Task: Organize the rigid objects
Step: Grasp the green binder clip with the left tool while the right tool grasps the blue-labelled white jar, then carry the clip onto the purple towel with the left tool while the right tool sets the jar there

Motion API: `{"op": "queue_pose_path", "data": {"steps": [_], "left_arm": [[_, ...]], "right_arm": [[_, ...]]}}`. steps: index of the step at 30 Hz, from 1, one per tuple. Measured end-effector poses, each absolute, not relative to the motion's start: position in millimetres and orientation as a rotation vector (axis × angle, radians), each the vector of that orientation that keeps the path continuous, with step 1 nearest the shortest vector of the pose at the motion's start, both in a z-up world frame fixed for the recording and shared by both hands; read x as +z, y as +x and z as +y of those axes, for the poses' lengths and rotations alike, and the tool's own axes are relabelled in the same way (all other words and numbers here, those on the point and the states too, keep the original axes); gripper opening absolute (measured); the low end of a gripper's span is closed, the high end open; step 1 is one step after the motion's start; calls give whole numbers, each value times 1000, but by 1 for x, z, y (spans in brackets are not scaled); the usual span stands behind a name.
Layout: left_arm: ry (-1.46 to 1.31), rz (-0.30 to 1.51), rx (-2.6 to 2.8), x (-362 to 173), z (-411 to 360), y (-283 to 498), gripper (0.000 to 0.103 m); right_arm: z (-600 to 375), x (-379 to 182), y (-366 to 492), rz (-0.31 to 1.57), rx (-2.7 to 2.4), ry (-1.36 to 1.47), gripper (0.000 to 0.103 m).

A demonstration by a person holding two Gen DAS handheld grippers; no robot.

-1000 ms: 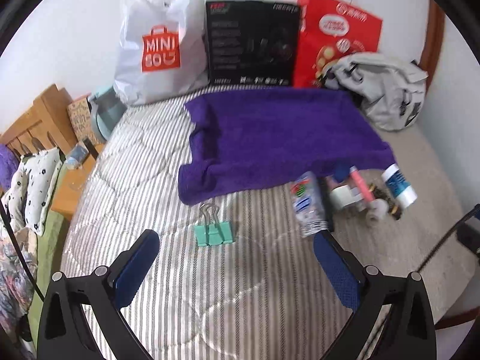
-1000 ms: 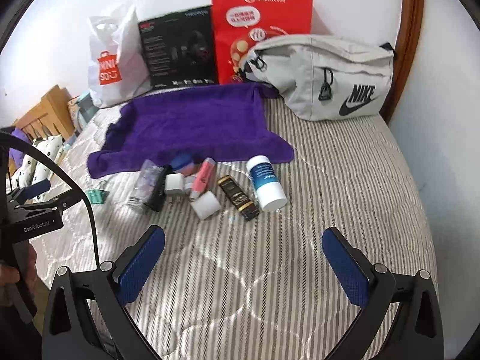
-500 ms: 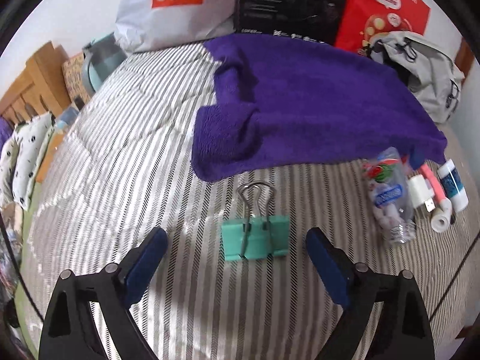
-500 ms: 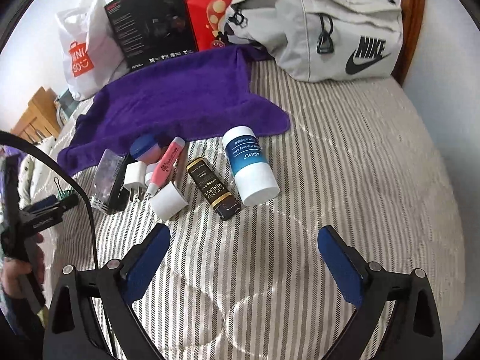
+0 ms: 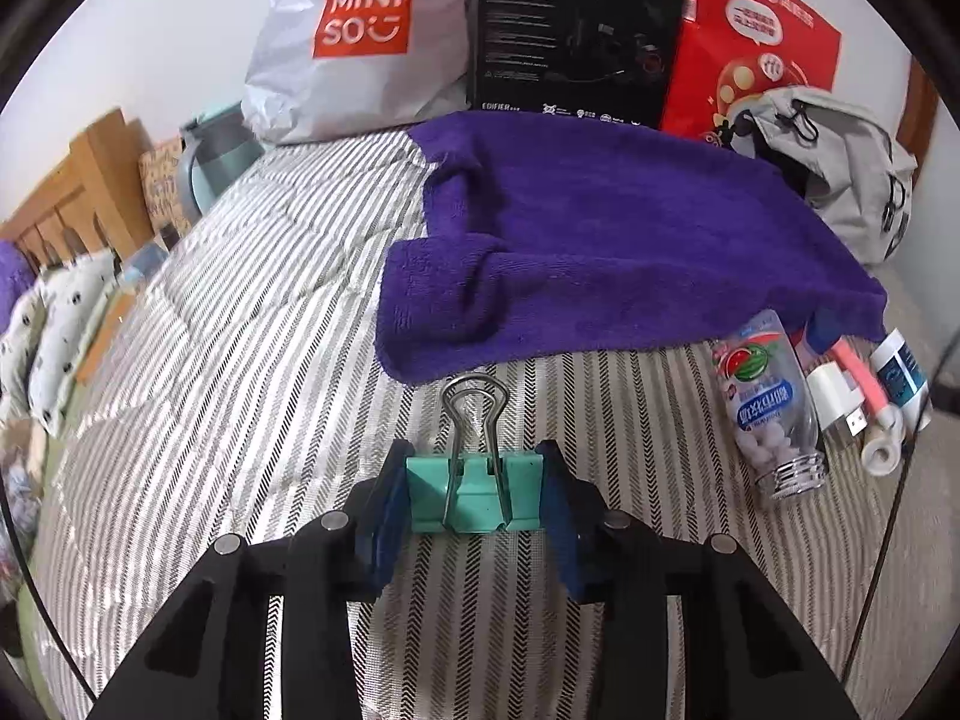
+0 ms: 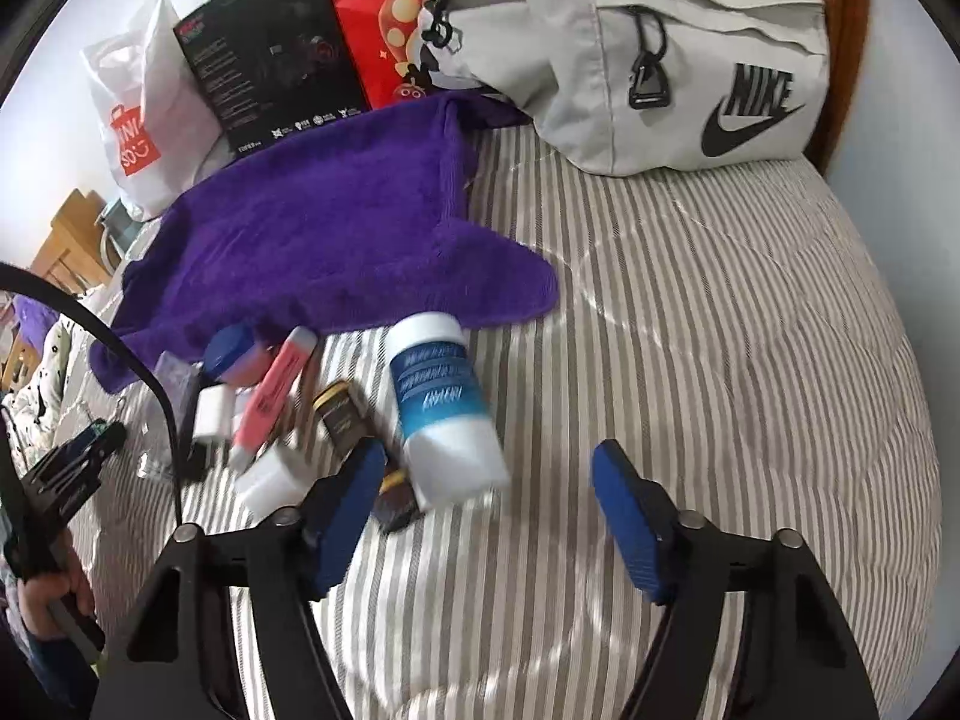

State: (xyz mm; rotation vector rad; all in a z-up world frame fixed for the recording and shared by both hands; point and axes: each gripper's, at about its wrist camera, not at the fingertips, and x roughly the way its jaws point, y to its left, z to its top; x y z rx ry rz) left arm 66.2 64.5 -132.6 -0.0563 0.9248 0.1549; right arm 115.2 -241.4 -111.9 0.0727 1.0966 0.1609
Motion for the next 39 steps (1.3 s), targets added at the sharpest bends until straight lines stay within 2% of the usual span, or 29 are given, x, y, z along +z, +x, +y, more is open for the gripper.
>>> {"op": "queue_pose_path", "data": {"steps": [4,7,13,16,29,39], "left_arm": [[-69,927,146,-132,67,67,39],[-64,931,144,-132,67,68,39],[-62,927,135,-133,67,68,39],[-58,925,135,-134,66,69,39],[-95,967,85,-130,75,73,39],[-99,925,61,-98,80,73,39]], "right_arm": [[-228,-123,134,1113,203,8,60],[-218,-134,143,1128,222,-31,52],[-206,-141,144,1095,235,-136,48],[-211,-140,145,1092,246,-123,39],[-221,-129,142,1122,295,-36,36],[-209,-93,137,1081,362,-27,36]]}}
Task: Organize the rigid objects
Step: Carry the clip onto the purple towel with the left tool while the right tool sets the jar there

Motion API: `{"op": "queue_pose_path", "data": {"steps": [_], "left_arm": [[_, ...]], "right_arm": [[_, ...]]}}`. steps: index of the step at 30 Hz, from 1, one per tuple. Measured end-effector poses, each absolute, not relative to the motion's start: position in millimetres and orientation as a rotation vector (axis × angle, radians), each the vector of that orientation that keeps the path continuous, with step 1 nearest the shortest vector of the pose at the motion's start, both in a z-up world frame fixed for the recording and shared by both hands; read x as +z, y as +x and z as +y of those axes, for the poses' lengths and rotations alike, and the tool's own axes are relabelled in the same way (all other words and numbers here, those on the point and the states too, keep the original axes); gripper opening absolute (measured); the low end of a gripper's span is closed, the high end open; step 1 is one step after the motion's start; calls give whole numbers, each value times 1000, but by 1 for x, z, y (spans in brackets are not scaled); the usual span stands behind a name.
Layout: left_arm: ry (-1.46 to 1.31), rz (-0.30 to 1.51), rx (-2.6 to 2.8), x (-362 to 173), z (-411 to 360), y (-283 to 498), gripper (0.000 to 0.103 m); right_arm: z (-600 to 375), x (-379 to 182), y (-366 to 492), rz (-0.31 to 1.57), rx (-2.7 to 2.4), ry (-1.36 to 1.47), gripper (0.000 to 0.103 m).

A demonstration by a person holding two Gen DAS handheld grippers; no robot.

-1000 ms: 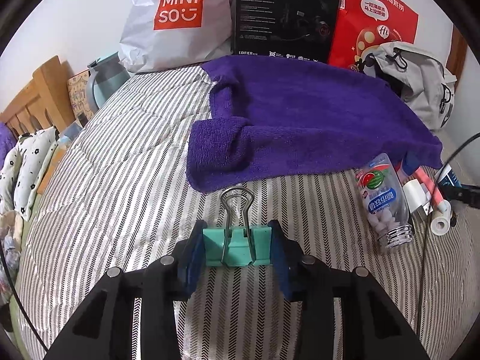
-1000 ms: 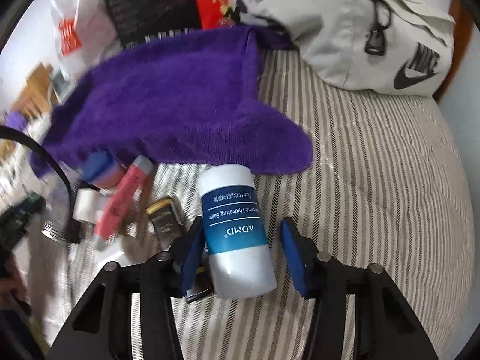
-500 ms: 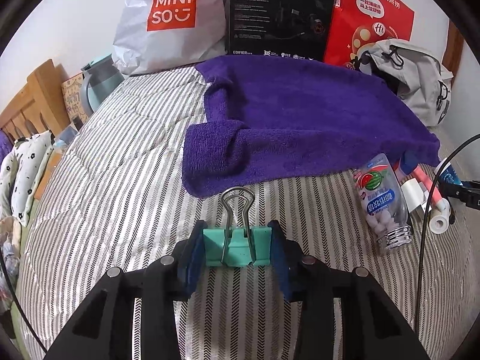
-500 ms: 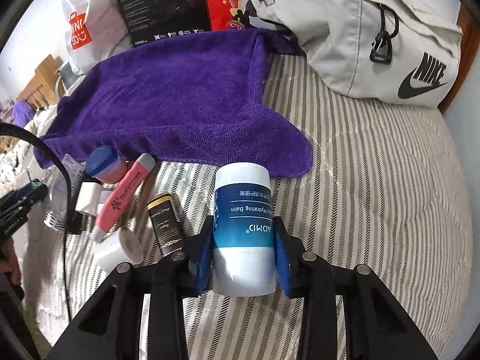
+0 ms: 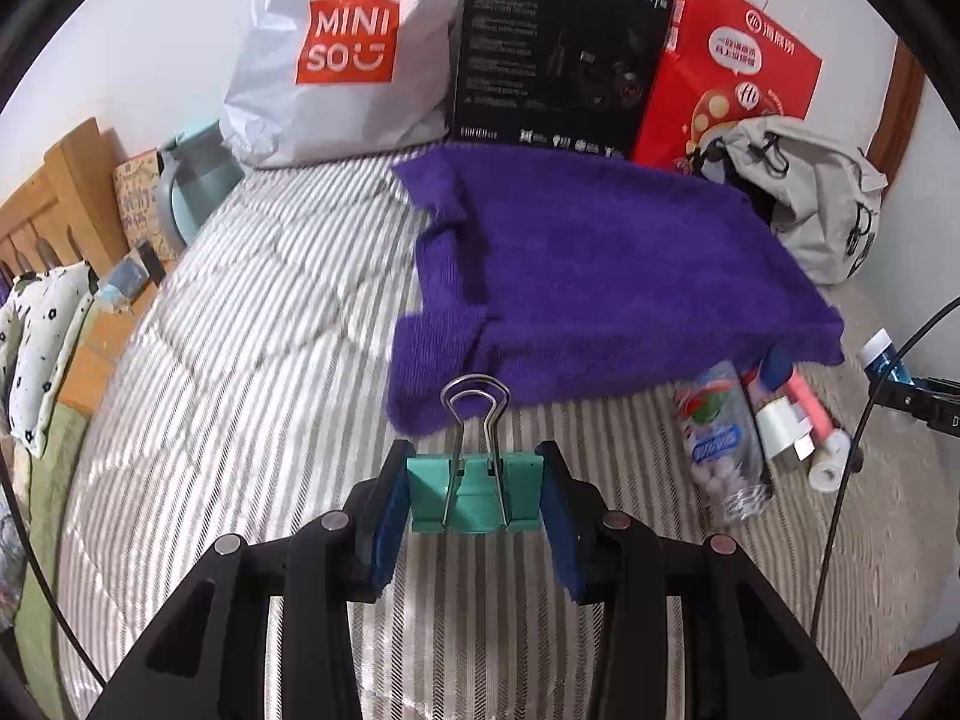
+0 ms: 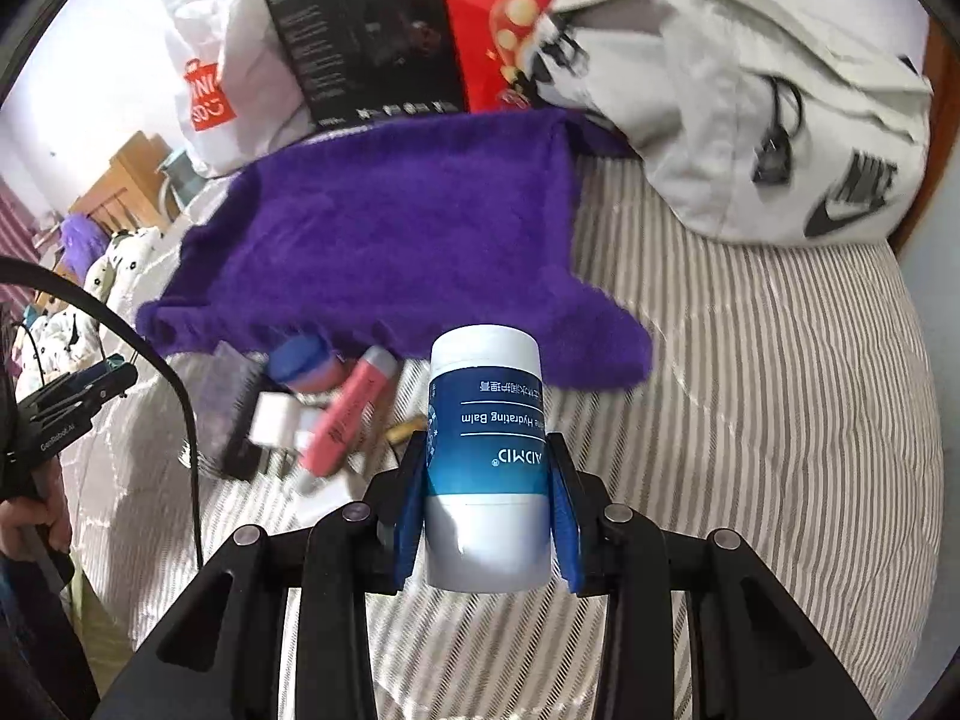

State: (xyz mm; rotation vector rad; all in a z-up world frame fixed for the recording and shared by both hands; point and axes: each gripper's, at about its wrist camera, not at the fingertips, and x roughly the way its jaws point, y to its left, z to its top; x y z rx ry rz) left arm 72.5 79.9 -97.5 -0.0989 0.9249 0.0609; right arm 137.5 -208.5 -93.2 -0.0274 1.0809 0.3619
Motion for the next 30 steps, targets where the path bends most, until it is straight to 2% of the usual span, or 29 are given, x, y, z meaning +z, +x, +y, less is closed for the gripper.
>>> {"op": "queue_pose_path", "data": {"steps": [14,30], "left_arm": [[-65,880,26,-56,85,130,39],[-92,908,42,-71,103,174,39]], "right_arm": [[-152,-72,215,1029,471,-12,36],[-128,-134,329,1112,356,-99,37]]}}
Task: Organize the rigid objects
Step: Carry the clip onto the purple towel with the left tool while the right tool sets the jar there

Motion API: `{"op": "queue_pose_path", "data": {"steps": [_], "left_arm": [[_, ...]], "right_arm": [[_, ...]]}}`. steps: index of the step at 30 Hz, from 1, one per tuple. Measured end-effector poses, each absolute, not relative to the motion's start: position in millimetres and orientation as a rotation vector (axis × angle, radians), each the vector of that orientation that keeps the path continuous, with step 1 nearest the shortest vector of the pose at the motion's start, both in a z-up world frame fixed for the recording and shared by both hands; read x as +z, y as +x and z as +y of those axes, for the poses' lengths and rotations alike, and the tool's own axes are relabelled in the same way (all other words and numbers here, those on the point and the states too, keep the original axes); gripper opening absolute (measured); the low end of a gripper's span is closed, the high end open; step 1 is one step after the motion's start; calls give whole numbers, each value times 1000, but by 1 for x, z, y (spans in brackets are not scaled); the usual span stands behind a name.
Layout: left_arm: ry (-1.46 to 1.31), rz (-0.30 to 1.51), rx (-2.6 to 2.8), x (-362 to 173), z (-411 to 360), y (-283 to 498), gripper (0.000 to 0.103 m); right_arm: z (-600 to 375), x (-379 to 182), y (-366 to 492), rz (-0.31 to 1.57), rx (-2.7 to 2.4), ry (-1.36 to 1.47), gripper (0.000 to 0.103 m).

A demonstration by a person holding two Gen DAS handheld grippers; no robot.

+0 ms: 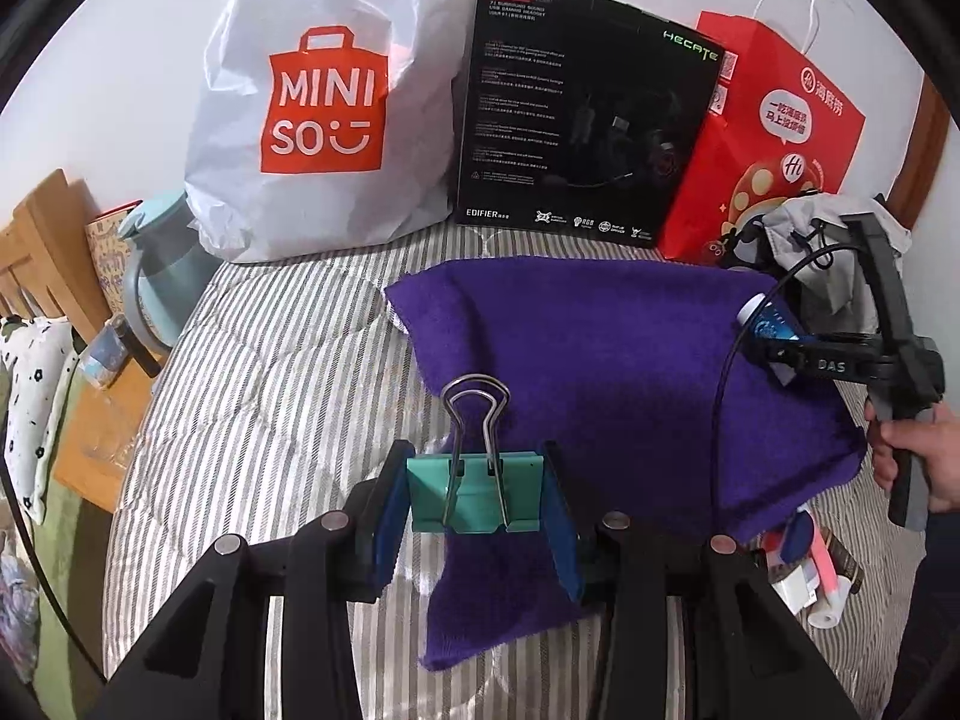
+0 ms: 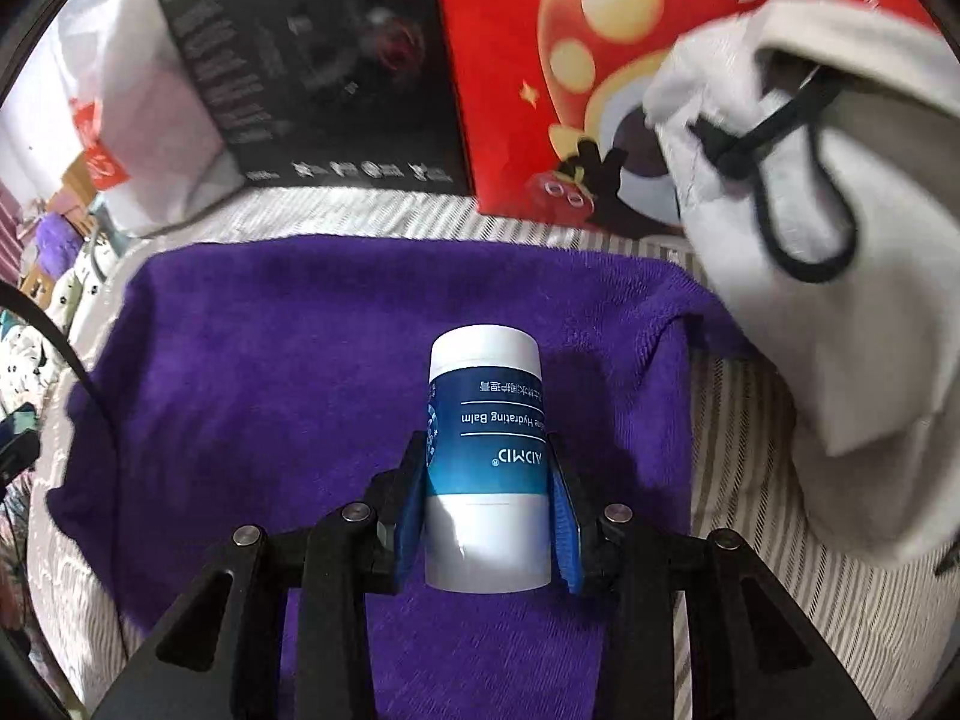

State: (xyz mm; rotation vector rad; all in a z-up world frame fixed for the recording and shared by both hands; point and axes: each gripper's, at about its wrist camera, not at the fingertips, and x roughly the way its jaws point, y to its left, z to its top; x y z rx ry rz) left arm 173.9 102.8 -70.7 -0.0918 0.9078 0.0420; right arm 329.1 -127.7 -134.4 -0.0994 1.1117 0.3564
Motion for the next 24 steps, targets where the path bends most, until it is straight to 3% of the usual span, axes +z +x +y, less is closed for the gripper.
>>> {"op": "queue_pose_path", "data": {"steps": [4,9,24], "left_arm": [[-94,913,31,-74,100,185,39],[-96,912,8,-77,93,200,39],[-88,944,-44,-115,76,267,39]], "right_arm": [[-122,-136,332,1102,350,-132,37],[-112,-139,325,1096,401,-183,61],[-160,-88,229,1090,357,-139,64]]}}
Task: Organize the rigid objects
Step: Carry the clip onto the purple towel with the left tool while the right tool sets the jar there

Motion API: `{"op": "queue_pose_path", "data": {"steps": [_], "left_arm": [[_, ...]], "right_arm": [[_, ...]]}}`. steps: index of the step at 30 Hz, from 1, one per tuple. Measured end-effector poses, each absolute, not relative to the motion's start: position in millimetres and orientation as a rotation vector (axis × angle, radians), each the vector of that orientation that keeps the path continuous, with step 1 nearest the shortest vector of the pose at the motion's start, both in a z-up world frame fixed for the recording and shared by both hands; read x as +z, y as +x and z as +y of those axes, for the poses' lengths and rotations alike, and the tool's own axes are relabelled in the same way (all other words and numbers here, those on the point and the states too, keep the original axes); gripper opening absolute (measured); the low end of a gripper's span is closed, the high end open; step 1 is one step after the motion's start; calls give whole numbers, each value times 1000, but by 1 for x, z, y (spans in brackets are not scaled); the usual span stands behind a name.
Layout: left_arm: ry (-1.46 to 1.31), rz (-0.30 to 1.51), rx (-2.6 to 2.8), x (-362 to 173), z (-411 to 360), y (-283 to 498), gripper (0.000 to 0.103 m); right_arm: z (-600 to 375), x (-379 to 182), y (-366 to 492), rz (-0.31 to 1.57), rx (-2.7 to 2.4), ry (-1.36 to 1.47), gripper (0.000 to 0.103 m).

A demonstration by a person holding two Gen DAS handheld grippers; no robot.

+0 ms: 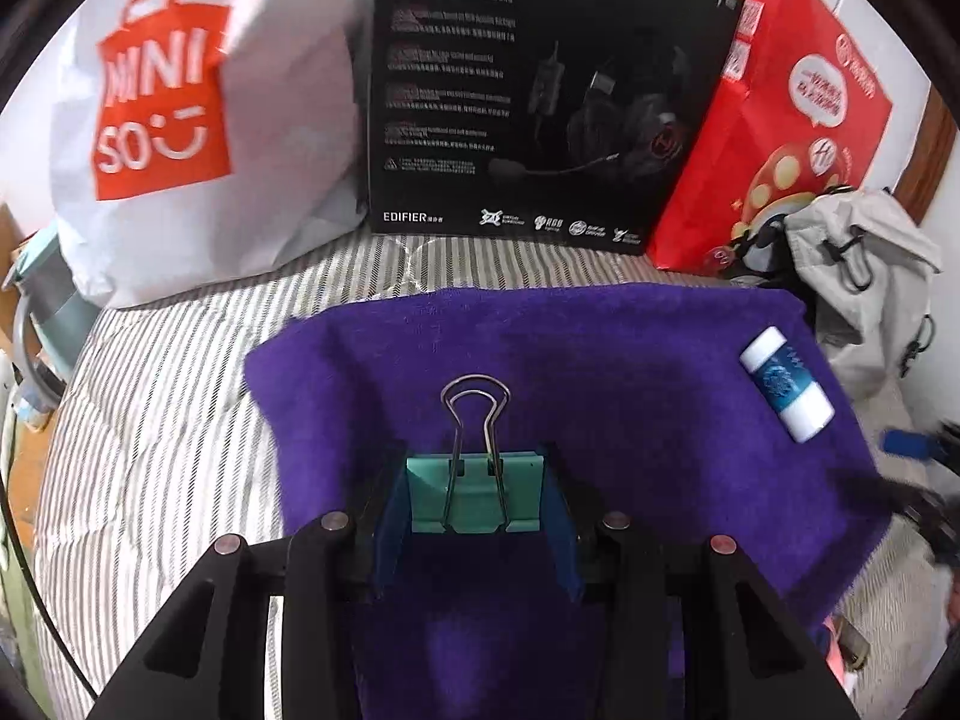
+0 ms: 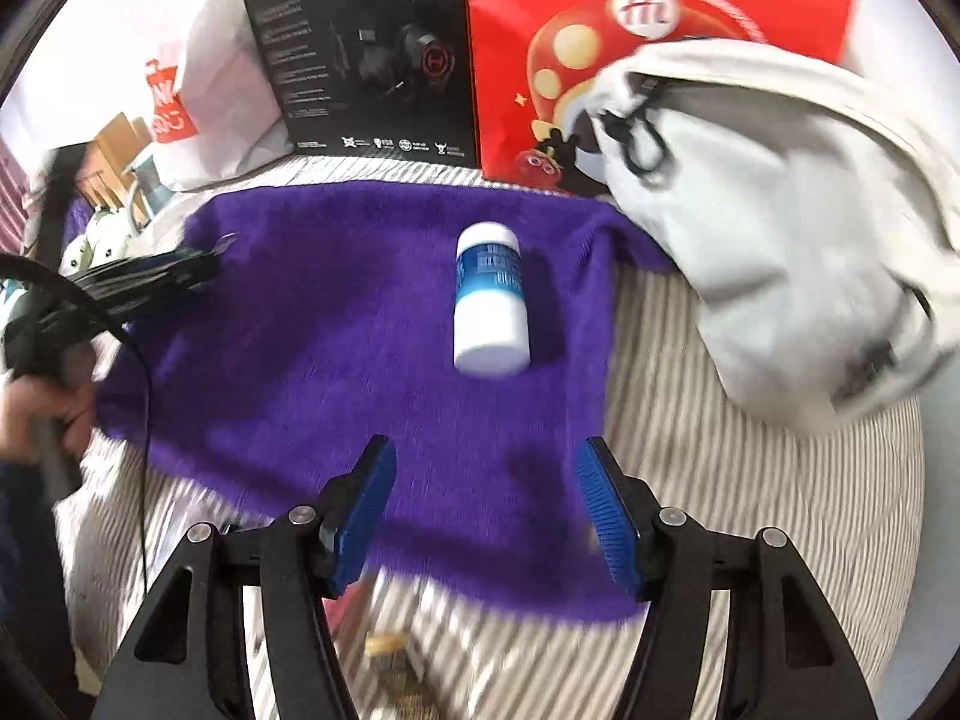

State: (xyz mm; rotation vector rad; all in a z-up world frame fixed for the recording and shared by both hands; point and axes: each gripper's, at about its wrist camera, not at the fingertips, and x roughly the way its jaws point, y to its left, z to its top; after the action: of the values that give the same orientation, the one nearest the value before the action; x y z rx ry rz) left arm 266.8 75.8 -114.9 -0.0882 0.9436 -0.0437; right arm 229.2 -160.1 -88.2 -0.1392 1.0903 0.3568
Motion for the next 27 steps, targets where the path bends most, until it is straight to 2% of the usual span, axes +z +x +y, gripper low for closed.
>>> {"op": "queue_pose_path", "data": {"steps": [12,13,16,18,22,27], "left_arm": [[26,1030,-30,-131,59,285,40],[37,1035,-28,-131,58,285,41],[46,1051,-6,-131,57,283,55],[41,1065,-18,-132,57,278,59],[47,1070,-19,-129,56,262,61],[12,1031,-23,-101,64,218,61]], "right_arm": [[-198,-87,160,1148,316,-13,64],[-199,-88,157,1152,309,-12,64],[-201,-87,149,1157,300,-1,64],[-202,-85,146,1157,301,9,64],[-205,-77,136,1131,300,23,64],[-207,-71,125,1109,307,43,65]]}}
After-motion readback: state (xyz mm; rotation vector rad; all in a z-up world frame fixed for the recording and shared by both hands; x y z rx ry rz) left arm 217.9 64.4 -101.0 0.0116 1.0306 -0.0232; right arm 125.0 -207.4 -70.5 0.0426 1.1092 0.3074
